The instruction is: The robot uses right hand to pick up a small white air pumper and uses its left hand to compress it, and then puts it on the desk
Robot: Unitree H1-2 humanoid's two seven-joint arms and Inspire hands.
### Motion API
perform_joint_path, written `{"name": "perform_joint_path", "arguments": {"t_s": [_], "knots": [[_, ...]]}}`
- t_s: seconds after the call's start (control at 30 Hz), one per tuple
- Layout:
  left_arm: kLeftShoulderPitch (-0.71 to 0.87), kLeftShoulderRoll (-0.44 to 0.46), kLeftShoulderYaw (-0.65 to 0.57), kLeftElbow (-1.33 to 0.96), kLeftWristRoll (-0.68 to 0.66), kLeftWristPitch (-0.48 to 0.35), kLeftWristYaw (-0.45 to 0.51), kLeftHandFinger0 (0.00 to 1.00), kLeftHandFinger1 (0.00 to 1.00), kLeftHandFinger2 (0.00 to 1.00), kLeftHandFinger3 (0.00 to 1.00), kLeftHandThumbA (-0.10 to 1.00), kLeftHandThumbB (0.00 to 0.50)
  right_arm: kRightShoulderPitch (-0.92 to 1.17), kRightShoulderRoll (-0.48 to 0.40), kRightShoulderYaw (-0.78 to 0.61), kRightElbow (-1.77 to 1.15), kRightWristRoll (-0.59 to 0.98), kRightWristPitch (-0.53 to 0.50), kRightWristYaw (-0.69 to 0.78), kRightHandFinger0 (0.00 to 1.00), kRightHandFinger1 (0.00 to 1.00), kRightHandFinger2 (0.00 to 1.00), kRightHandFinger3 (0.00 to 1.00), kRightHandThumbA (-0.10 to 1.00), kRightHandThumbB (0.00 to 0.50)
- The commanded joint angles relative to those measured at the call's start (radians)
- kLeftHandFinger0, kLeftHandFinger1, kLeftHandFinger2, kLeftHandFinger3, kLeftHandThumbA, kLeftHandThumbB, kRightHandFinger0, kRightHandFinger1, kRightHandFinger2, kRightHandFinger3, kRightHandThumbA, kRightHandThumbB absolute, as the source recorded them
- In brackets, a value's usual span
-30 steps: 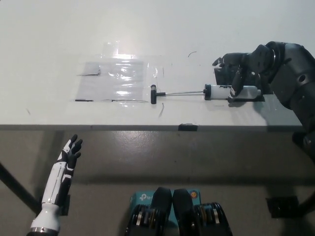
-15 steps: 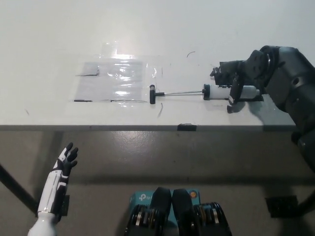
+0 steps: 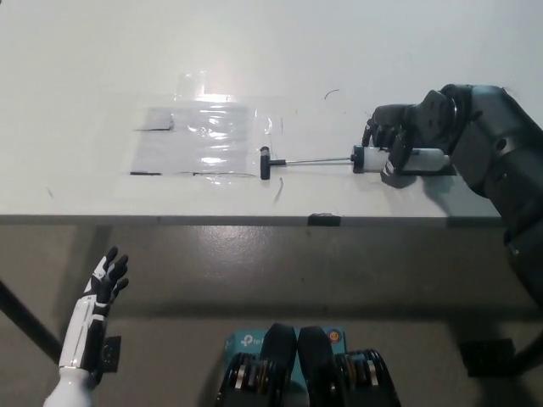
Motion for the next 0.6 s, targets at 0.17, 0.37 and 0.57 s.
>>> {"name": "perform_joint_path", "arguments": {"t_s": [0.17,0.37,0.57], "knots": [[-0.016,0.011,0.010,-0.068,-0.035,0.013,-0.007,1.00,1.00,1.00,1.00,1.00,0.126,-0.021,-0.002,0.064,-0.004,-0.060,-0.040,-0.101,0.53,0.60,0.58,0.41,-0.10,0.096],[-0.029,0.020,0.016,-0.069,-0.045,0.013,-0.008,1.00,1.00,1.00,1.00,1.00,0.122,-0.018,-0.012,0.056,-0.005,-0.051,-0.047,-0.122,0.58,0.61,0.60,0.38,-0.10,0.128],[-0.031,0.026,0.018,-0.080,-0.044,0.018,-0.009,1.00,1.00,1.00,1.00,1.00,0.127,-0.017,-0.023,0.045,-0.007,-0.047,-0.038,-0.163,0.35,0.42,0.45,0.34,-0.10,0.152]]}}
